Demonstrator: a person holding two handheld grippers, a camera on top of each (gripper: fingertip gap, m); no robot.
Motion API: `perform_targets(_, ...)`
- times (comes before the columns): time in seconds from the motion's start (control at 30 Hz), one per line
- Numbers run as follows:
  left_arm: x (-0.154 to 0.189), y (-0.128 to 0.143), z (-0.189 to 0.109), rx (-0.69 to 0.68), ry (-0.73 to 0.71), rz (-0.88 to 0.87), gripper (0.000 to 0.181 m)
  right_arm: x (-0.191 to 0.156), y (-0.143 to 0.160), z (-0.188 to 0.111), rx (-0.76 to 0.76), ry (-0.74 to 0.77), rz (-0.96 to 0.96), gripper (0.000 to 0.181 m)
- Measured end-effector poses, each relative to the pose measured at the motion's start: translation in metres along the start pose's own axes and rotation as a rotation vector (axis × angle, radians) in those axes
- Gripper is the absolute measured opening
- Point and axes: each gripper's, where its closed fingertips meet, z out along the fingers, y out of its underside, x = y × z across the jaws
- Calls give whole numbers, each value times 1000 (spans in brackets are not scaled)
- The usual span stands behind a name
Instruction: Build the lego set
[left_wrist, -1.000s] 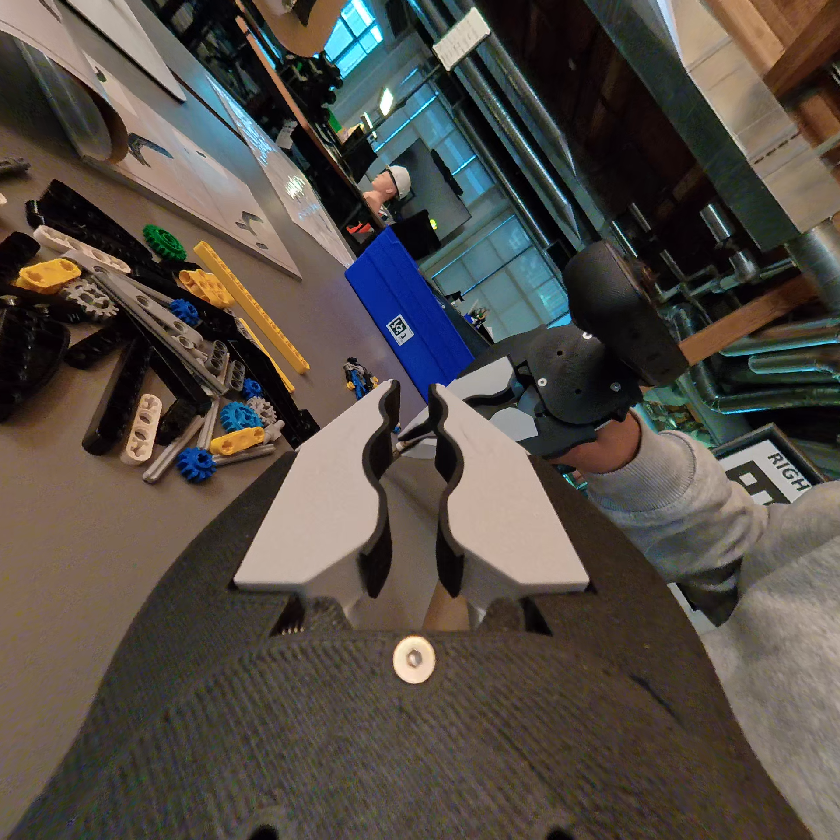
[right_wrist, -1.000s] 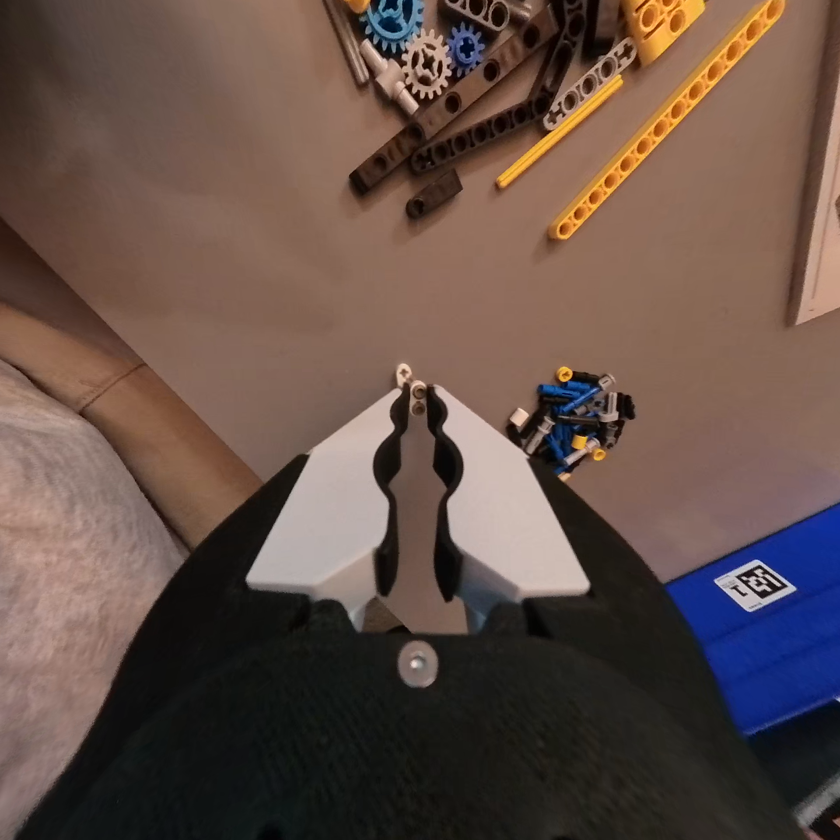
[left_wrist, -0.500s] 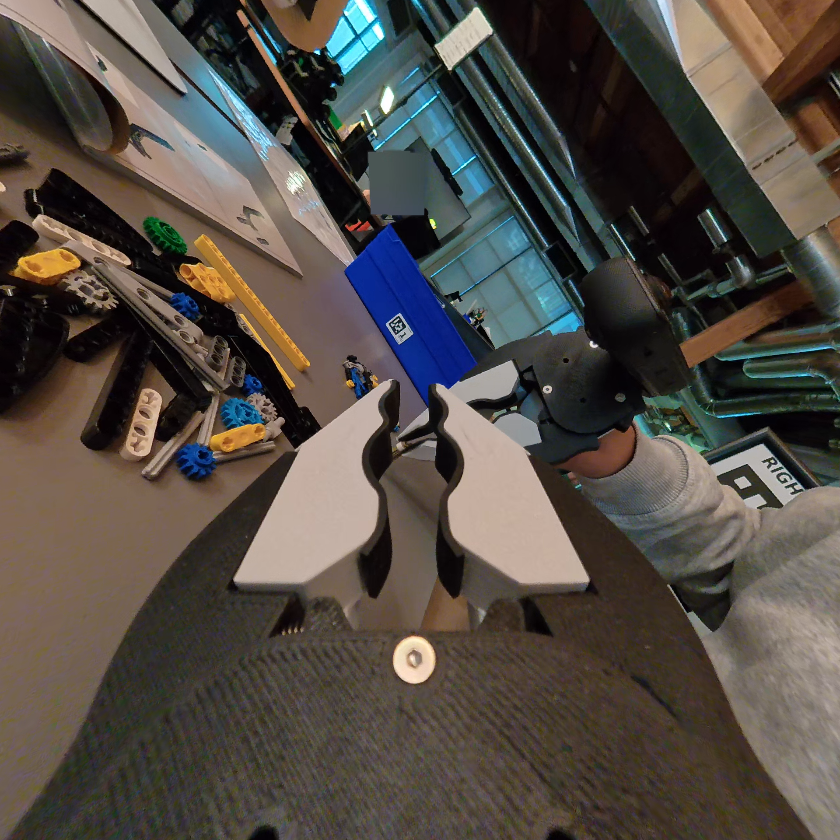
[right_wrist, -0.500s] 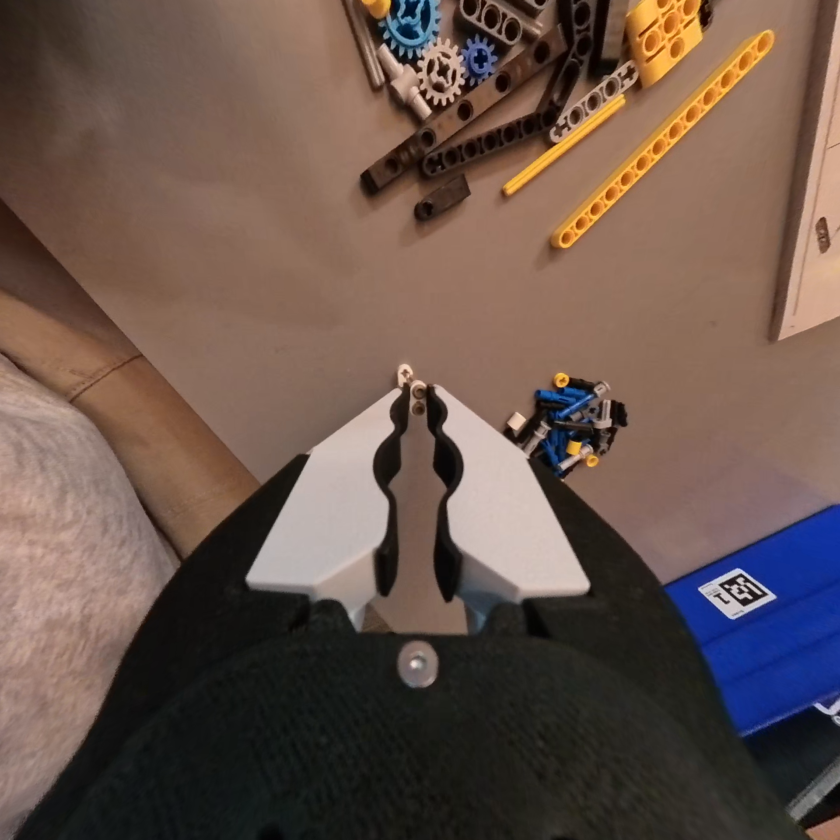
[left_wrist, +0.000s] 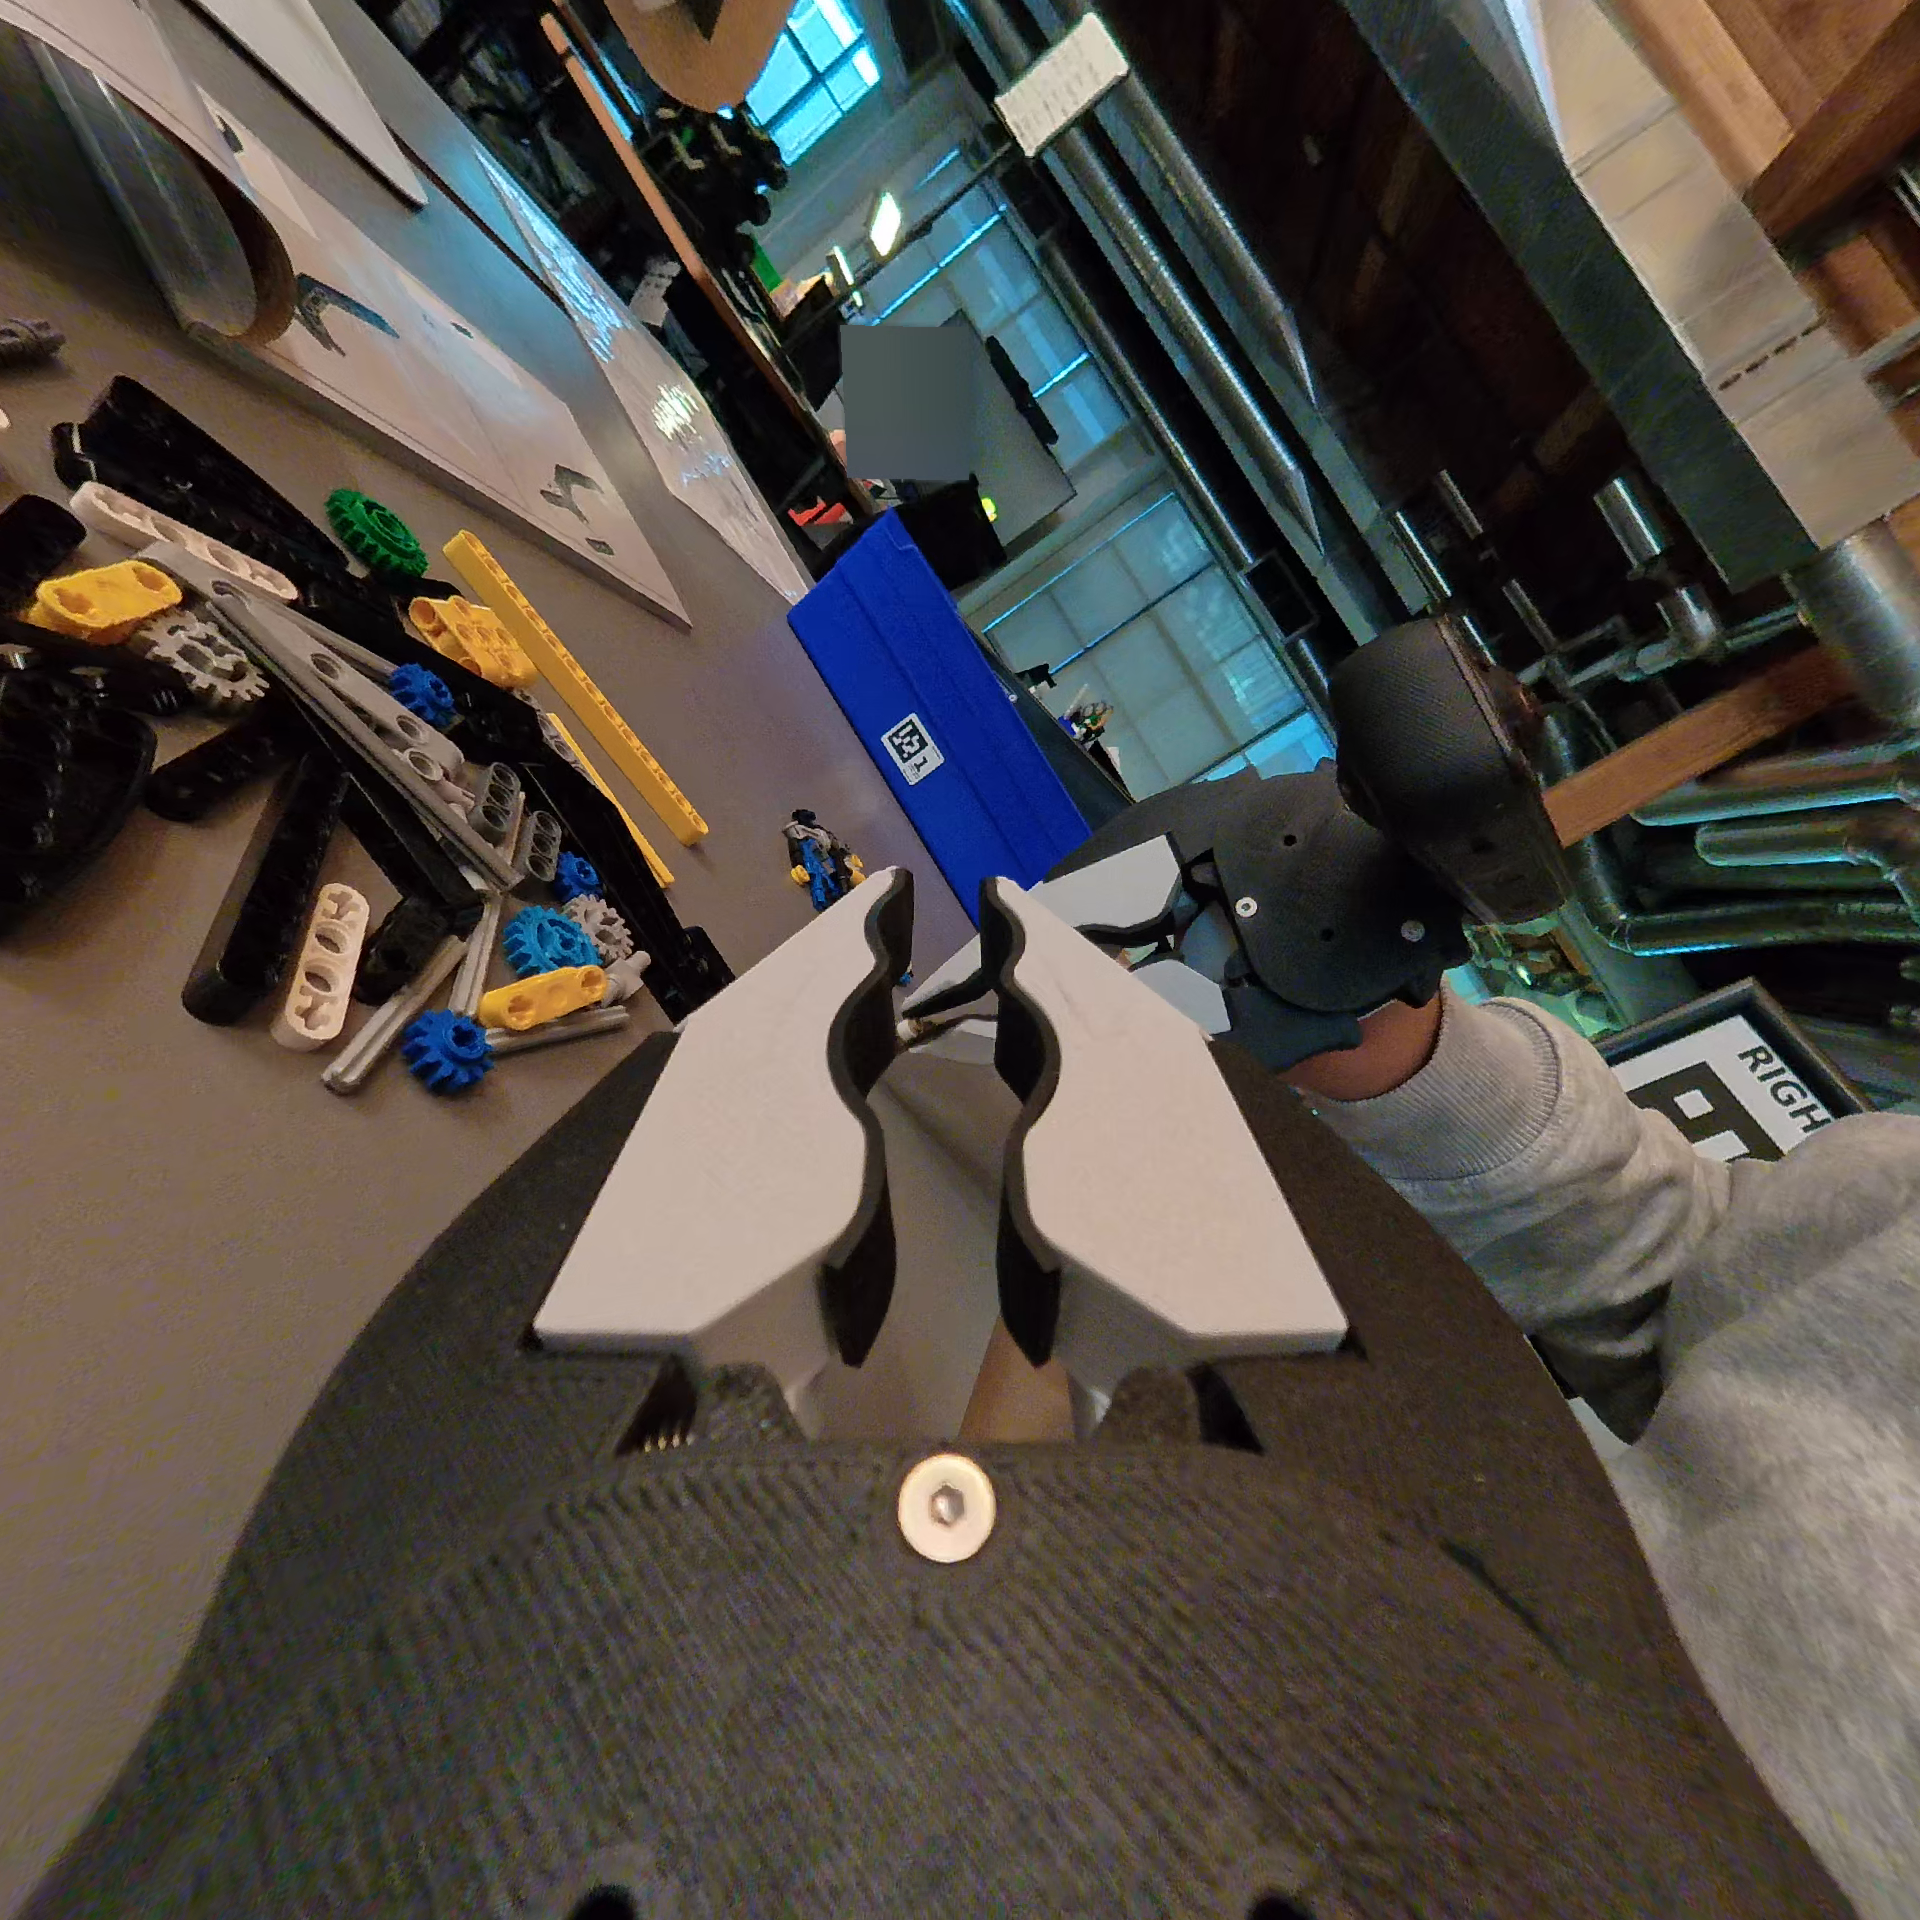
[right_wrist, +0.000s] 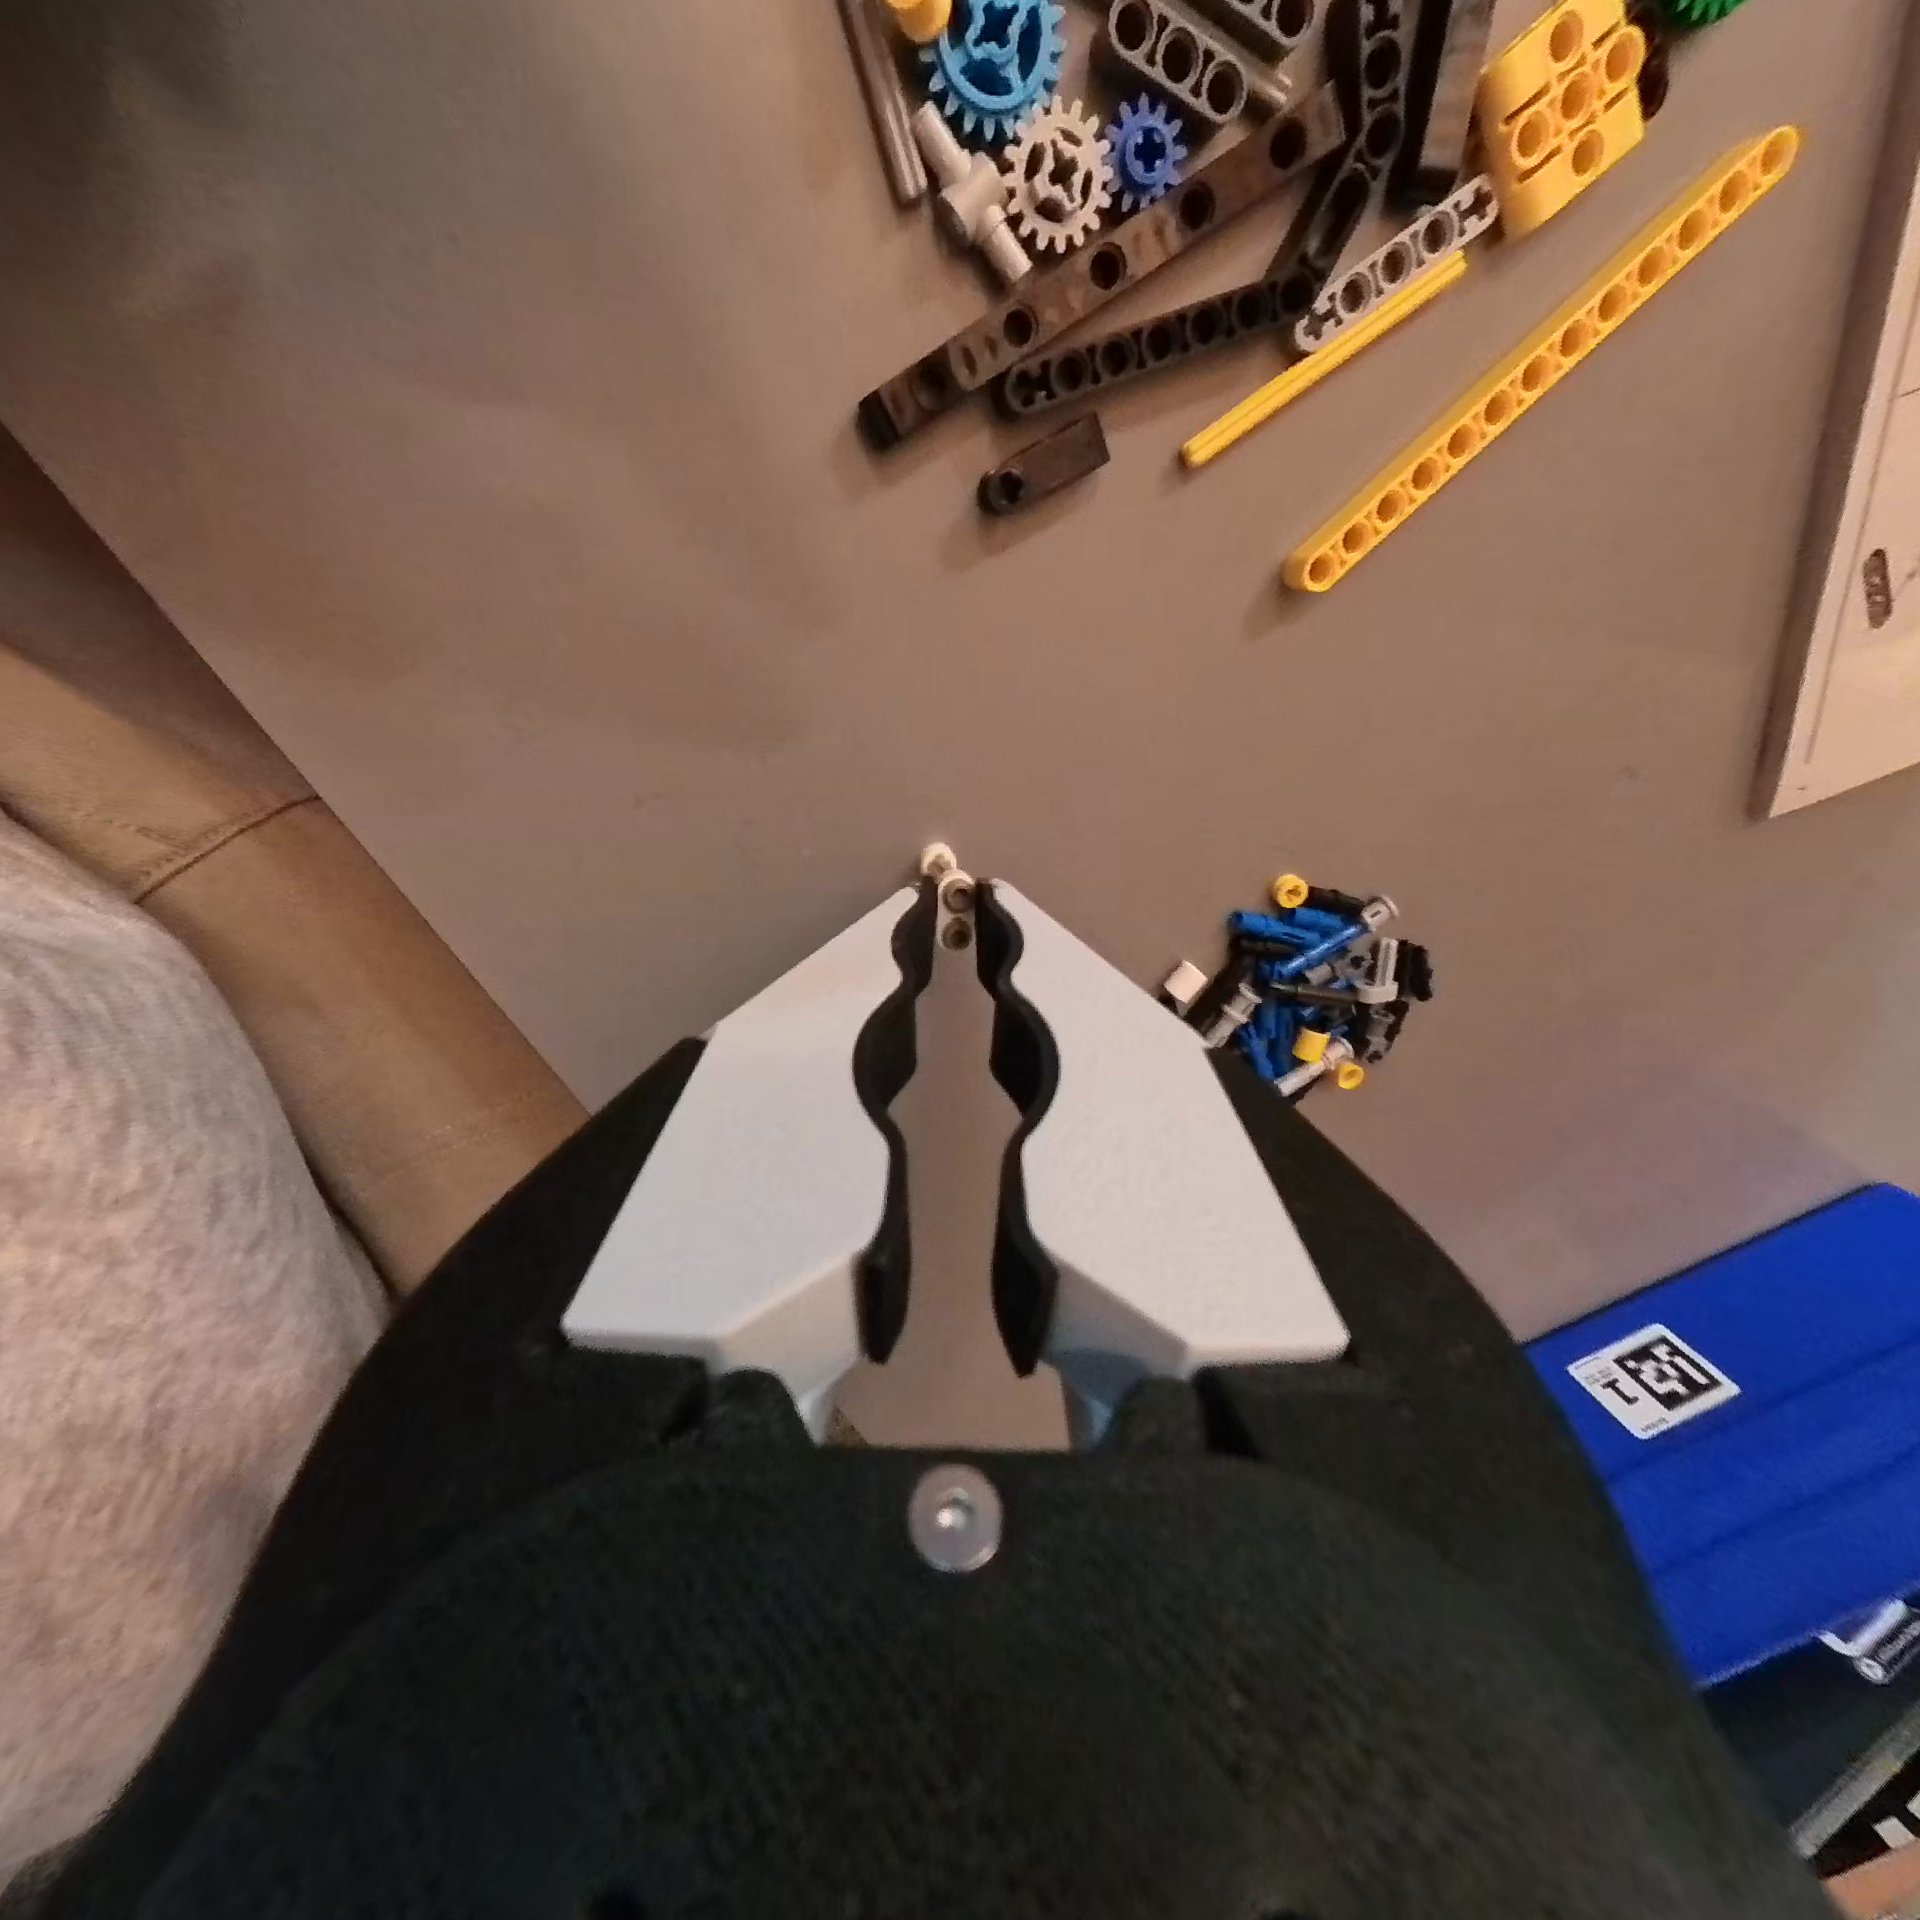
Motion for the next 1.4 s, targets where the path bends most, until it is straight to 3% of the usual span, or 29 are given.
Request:
perform_targets(0.03, 0, 0, 0, 0, 0, 0, 11, -1, 0, 0, -2, -4, -3, 6)
perform_targets(0.67, 0, -2, -1, 8, 13, -28, 11, -2, 4, 1, 77, -56, 73, 6)
perform_targets(1.4, 1, -1, -1, 8, 18, -36, 11, -1, 5, 3, 49, -73, 76, 6)
